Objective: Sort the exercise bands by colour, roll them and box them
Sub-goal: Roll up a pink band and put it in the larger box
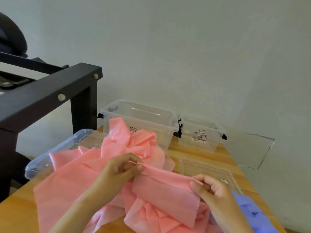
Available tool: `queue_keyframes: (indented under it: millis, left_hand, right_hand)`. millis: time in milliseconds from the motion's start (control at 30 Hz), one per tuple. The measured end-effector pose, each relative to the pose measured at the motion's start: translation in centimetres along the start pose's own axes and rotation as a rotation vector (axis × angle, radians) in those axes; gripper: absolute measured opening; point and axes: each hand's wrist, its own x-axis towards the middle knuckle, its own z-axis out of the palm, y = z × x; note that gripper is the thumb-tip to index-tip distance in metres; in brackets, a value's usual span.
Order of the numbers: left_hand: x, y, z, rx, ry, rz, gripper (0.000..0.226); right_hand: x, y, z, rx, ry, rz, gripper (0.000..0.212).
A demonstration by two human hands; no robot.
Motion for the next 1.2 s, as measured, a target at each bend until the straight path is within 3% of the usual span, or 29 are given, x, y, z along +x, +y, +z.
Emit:
queue_keyframes:
  millis: [133, 400, 533, 800, 1200]
  left_hand:
    - [0.1, -0.1, 0.3, -0.025, -0.005, 0.006, 0.012]
    - [-0.3, 0.3, 0.3, -0.066, -0.028, -0.004, 0.002]
    - [-0.3, 0.6, 0.3, -0.089, -0.031, -0.010, 0.006]
    - [-0.5, 1.1, 0.2, -0.070, -0.082, -0.033, 0.005]
    - [-0.5, 1.1, -0.1, -0.009, -0.077, -0.077, 0.014]
  right_hand:
    - [-0.1, -0.4, 0.1, 0.000, 0.041, -0.014, 0.011]
    - [-0.2, -0.6, 0.3, -0.011, 0.140, -0.029, 0.028]
    - [-0.1, -0.8, 0.4, 0.039, 0.135, -0.035, 0.013]
    - [-0.5, -0.8, -0.1, 0.240, 0.098, 0.015, 0.016]
    - [-0.6, -0.9, -0.1, 0.124, 0.082, 0.035, 0.018]
